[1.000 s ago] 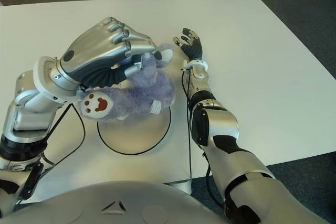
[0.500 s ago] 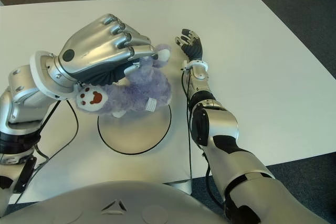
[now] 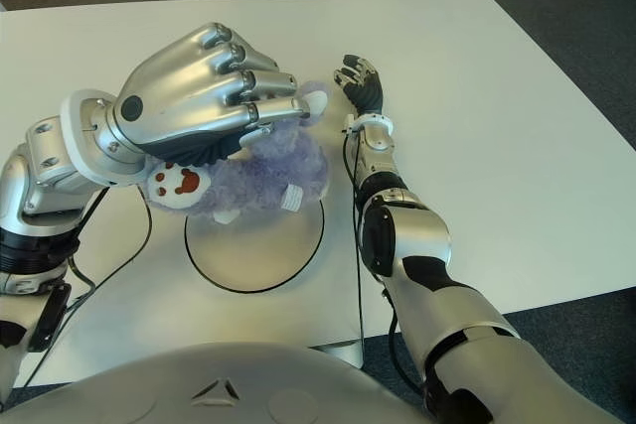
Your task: Put the doll into the plate.
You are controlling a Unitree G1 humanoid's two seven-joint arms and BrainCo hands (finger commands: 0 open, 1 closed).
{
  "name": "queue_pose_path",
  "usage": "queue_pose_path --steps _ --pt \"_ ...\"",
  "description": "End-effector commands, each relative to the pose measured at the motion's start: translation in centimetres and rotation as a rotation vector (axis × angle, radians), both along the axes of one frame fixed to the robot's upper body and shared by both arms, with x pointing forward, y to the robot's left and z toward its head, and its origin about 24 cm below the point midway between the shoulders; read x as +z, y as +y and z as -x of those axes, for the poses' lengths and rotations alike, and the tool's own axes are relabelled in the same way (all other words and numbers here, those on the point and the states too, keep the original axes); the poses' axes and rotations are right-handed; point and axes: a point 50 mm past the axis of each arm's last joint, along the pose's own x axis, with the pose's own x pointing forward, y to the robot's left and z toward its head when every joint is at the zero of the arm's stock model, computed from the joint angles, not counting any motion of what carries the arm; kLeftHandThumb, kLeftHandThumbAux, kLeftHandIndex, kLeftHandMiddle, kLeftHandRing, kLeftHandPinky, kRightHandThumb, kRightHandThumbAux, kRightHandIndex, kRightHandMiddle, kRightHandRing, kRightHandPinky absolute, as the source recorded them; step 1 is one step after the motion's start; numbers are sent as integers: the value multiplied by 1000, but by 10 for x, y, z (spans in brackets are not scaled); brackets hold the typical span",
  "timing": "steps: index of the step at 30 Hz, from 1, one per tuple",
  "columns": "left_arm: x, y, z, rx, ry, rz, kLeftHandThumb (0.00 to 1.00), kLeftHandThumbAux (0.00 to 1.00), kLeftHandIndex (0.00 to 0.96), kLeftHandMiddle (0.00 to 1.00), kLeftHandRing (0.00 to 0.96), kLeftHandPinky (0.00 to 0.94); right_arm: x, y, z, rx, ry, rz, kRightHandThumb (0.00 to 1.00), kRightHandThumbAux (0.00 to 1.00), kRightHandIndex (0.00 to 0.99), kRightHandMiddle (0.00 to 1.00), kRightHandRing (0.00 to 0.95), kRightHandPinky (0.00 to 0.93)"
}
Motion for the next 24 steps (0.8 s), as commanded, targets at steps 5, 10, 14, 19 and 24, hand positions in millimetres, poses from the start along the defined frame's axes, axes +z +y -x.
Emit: queue_pose_path --steps 5,10,14,19,24 --pt "1 2 -1 10 15 -7 846 670 415 472 727 826 -6 0 3 -8 11 -20 469 840 249 213 181 188" --pt "1 2 0 56 -5 -19 850 666 427 470 742 828 -5 1 3 -7 8 -17 479 843 253 215 181 186" --pt "1 3 0 78 -23 -17 850 665 425 471 748 832 -5 1 3 -5 9 -16 481 844 253 212 180 186" --pt "-1 4 2 105 -53 -24 850 666 423 471 753 832 -5 2 3 0 8 -12 459 845 247 204 176 182" --pt "-1 4 3 119 -65 -37 849 666 422 471 754 831 -5 2 3 2 7 11 428 849 241 199 178 194"
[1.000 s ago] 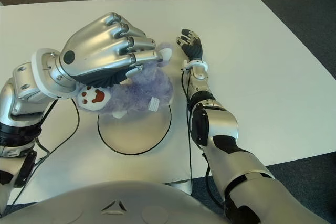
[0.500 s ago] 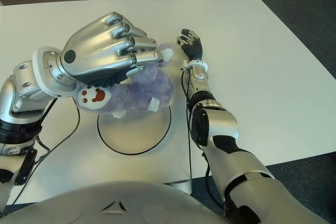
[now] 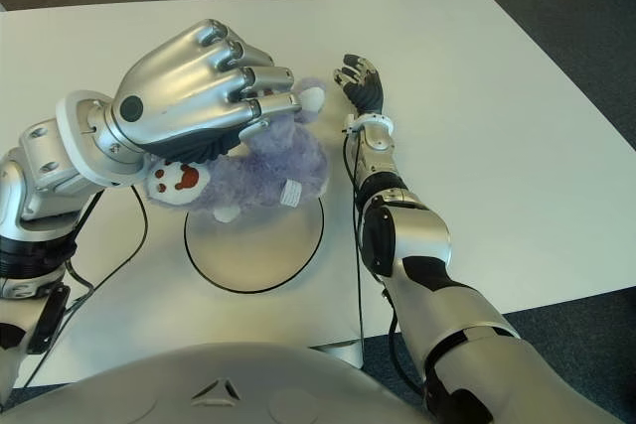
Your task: Put the doll into the plate.
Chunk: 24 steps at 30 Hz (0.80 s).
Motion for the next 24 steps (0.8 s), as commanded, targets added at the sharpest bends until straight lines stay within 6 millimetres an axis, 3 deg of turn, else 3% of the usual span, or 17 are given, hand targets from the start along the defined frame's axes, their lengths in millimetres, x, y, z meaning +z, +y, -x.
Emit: queue_pose_path --steps 1,24 --pt "-1 2 2 23 -14 -10 849 666 422 471 753 836 -6 2 3 1 15 10 413 855 235 196 179 195" --pt "-5 3 3 26 -12 -17 849 665 421 472 755 836 -6 2 2 -4 19 7 455 862 230 202 181 194"
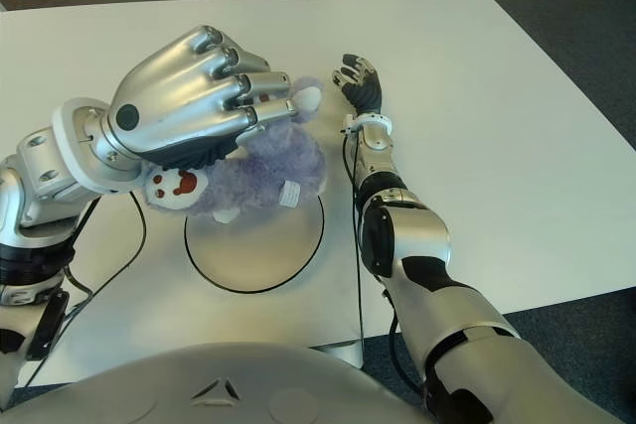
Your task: Put the doll into the plate.
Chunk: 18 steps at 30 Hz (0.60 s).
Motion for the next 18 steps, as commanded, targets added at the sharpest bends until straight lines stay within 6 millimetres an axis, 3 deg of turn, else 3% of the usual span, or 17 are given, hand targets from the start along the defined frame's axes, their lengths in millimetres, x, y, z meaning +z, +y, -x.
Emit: queue_pose_path --steps 1,18 --pt "-3 1 -1 31 10 -30 849 665 421 472 755 836 -6 1 3 -4 18 -9 452 863 229 202 181 194" --pt "-3 2 0 6 -16 -37 850 665 421 472 756 851 -6 0 3 -5 14 -11 498 853 253 208 183 196"
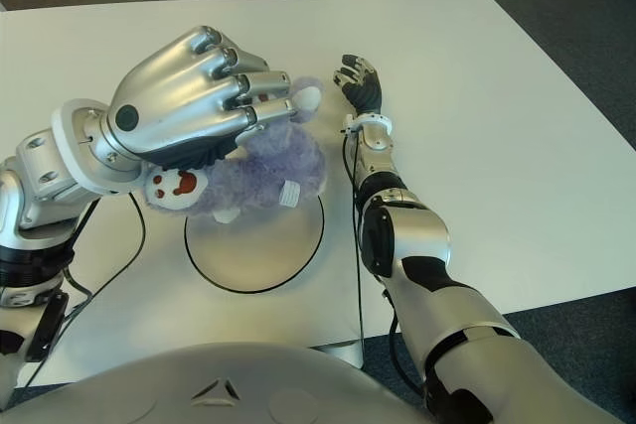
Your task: Put the doll into the plate.
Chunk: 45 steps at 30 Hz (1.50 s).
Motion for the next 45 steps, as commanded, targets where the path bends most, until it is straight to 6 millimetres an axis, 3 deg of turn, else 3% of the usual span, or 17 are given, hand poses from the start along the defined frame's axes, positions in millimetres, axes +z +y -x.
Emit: queue_pose_path --steps 1,17,18,20,29,33,37,40,41,44,45 --pt "-1 0 -2 -22 -32 -44 850 665 421 472 757 851 -6 1 3 -6 13 -8 498 853 253 208 183 195" --pt "1 -1 -8 -143 -116 -82 848 666 421 472 760 836 -6 2 3 -11 16 21 425 870 226 199 187 207" --pt "1 -1 -9 -143 -123 -87 929 629 205 478 762 841 -6 2 3 -10 16 22 423 870 223 199 186 204" --pt "1 0 -9 -140 -136 -94 950 619 126 479 764 843 -6 2 3 -10 17 22 420 871 220 199 186 203" --pt "-4 2 -10 -119 -146 -78 945 624 52 476 769 833 -6 2 2 -4 23 20 415 874 195 193 182 200" --pt "-7 4 -14 -123 -169 -53 951 621 108 478 758 821 -6 2 2 -9 27 23 422 869 205 192 182 202" --pt "-2 7 -21 -143 -224 5 951 622 143 479 715 754 -6 2 2 -22 29 16 435 867 216 200 186 212" --pt "-7 7 -22 -156 -247 48 950 623 159 480 638 629 -6 2 2 -29 27 12 441 869 225 206 185 192" --pt "-12 4 -20 -158 -229 56 987 629 177 442 558 485 -5 2 2 -28 25 11 445 874 220 198 176 174" --pt "-13 4 -23 -156 -217 50 999 631 191 437 506 378 -2 2 0 -26 16 12 461 873 217 193 171 167" --pt "-11 6 -25 -154 -217 42 954 632 204 456 306 271 -1 2 0 -24 12 12 479 871 212 187 165 165"
